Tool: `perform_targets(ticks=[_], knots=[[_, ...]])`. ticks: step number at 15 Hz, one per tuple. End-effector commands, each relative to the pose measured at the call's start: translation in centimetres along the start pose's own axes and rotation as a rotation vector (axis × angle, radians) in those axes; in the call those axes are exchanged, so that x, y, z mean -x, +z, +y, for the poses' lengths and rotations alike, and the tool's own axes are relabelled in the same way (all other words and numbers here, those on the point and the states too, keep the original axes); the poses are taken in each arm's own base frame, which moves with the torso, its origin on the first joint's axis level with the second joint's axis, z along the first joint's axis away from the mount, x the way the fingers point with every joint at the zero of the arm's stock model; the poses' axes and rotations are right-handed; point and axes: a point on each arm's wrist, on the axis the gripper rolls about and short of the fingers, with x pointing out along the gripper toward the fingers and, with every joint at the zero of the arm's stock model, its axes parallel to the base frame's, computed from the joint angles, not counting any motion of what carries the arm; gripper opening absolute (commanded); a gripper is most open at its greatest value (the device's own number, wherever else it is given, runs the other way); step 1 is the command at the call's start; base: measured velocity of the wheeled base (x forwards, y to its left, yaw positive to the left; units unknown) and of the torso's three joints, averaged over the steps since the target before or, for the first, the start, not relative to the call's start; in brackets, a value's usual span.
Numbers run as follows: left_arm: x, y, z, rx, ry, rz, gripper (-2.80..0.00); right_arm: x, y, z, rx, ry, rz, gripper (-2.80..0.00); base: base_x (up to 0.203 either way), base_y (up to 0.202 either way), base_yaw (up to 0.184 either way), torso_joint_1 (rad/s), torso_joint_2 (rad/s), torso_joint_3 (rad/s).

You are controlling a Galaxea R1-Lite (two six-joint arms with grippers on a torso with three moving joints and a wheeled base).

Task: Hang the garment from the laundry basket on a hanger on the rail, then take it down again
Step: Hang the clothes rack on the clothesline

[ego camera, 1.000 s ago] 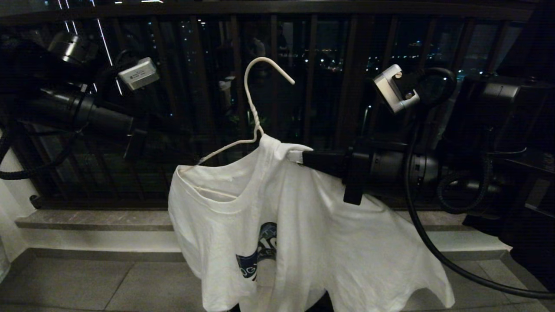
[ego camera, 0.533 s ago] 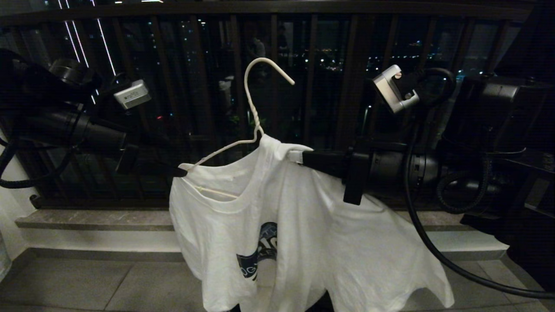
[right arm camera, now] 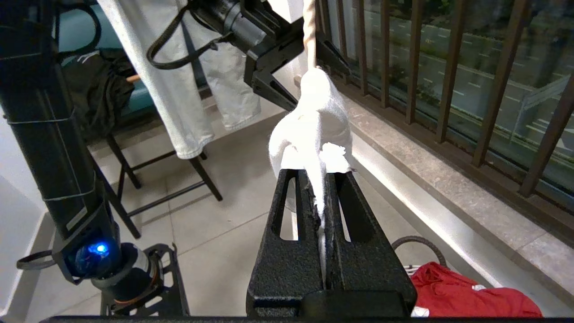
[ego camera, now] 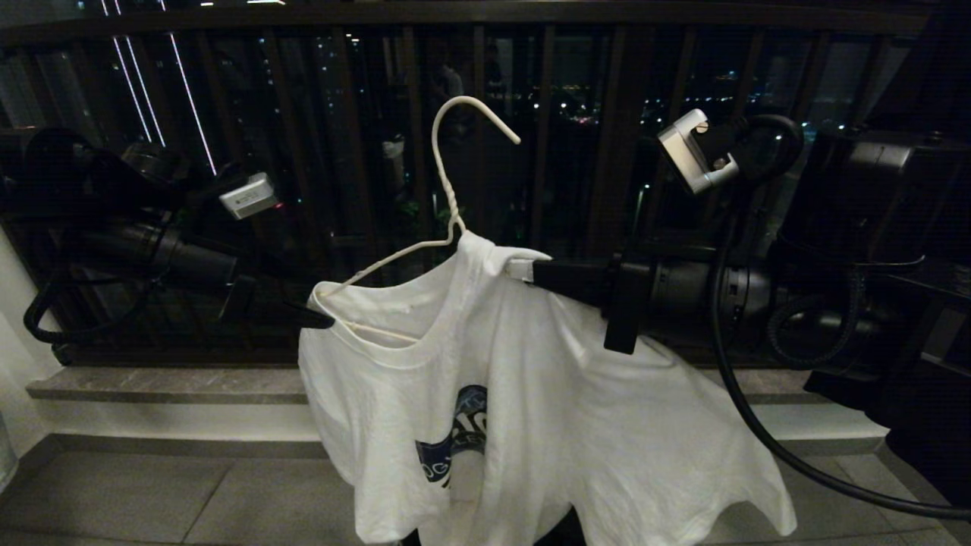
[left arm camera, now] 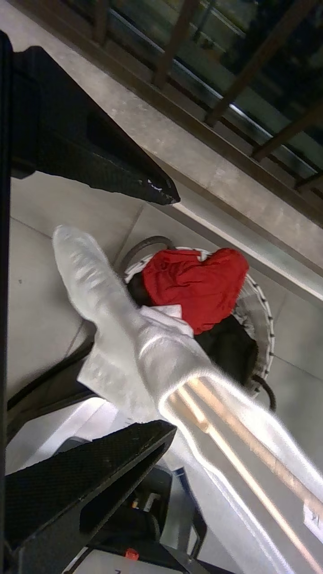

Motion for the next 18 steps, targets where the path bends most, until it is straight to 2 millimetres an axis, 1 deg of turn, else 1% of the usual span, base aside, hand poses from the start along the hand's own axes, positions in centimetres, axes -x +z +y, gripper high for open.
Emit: perform_targets(ticks=[1, 4, 5, 7, 9, 12, 14, 18], knots=[[-0.6, 0.1, 0.0, 0.0, -0.051, -0.045, 0.0, 0.0, 0.0, 0.0, 0.0, 0.012, 0.0, -2.8, 0.0, 0.0, 0.0, 0.0, 0.0, 0.0], [-1.4, 0.6, -0.4, -0.014, -0.082, -0.052, 0.0, 0.0, 0.0, 0.1, -0.001, 0.012, 0.002, -2.8, 0.0, 0.0, 0.0, 0.0, 0.0, 0.0], [-1.4, 0.8, -0.6, -0.02, -0.085, -0.056, 0.0, 0.0, -0.1, 0.1, -0.001, 0.013, 0.002, -2.8, 0.0, 0.0, 0.0, 0.0, 0.0, 0.0], [-1.6, 1.6, -1.2, -0.034, -0.115, -0.081, 0.0, 0.0, 0.0, 0.0, -0.001, 0.012, 0.002, -2.8, 0.0, 0.0, 0.0, 0.0, 0.0, 0.0], [-1.9, 2.8, -2.0, -0.056, -0.141, -0.105, 0.0, 0.0, -0.1, 0.1, -0.001, 0.013, 0.002, -2.8, 0.0, 0.0, 0.0, 0.0, 0.0, 0.0], [-2.2, 4.4, -3.6, -0.089, -0.172, -0.116, 0.0, 0.0, 0.0, 0.1, 0.0, 0.013, 0.001, -2.8, 0.0, 0.0, 0.0, 0.0, 0.0, 0.0], [-2.7, 5.0, -4.5, -0.103, -0.189, -0.111, 0.0, 0.1, 0.1, 0.2, 0.001, 0.014, -0.002, -2.8, 0.0, 0.0, 0.0, 0.0, 0.0, 0.0], [-3.2, 6.0, -5.3, -0.13, -0.204, -0.111, 0.0, 0.3, 0.3, 0.3, 0.005, 0.017, -0.008, -2.8, 0.0, 0.0, 0.0, 0.0, 0.0, 0.0]])
